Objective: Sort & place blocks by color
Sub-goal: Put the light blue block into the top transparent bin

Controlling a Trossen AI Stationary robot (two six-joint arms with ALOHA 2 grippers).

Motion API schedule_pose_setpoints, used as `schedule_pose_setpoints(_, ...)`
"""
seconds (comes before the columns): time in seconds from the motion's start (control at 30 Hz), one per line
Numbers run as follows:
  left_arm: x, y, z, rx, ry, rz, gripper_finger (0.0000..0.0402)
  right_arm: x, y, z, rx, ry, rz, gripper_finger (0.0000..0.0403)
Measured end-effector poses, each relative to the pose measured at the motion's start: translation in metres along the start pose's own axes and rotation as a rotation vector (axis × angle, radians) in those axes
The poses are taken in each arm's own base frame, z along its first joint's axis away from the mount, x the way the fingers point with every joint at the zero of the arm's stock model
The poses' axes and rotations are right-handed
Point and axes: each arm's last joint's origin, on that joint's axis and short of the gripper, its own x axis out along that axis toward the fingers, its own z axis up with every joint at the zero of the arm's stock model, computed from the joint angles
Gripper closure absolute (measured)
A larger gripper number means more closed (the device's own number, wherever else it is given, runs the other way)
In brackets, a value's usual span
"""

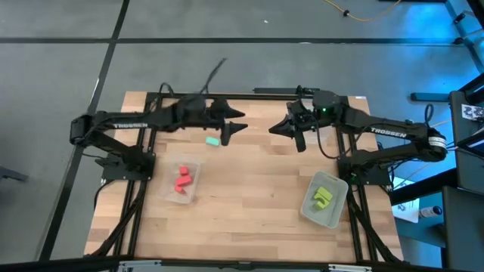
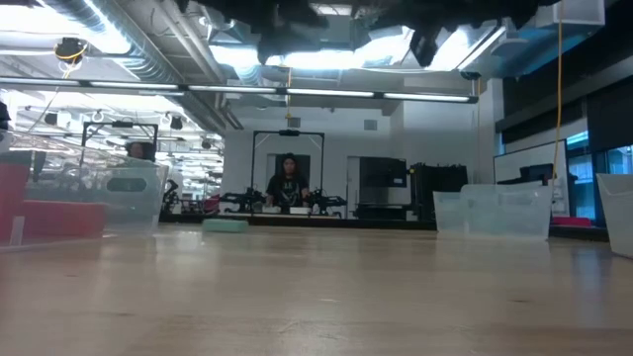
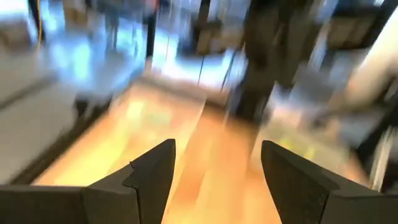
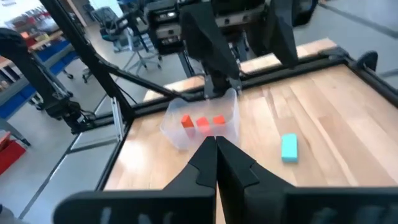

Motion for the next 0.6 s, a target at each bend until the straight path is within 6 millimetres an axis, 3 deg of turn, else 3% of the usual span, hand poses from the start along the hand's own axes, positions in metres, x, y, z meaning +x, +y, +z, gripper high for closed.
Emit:
schedule_pose_setpoints(0.1,-0.006,0.006,0.011,0.113,0.247,0.037,0.0173,-0.006,0.0,-0.002,-0.004,0.026,-0.021,0.0402)
schedule_pose_setpoints(0.17,-0.009,0.015,0.006,0.197,0.424,0.065,0.0173,-0.008,0.001,-0.004,-0.005,0.044,-0.032,0.0402)
schedule_pose_setpoints(0.43,-0.001,0.051,-0.048,0.414,0.924,-0.001,0.0172,-0.01,0.001,-0.004,-0.018,0.048,-0.048,0.0399)
schedule_pose_setpoints(0.6,0.017,0.058,-0.077,0.542,1.044,-0.083,0.0166,-0.01,0.001,-0.004,-0.02,0.047,-0.054,0.0396)
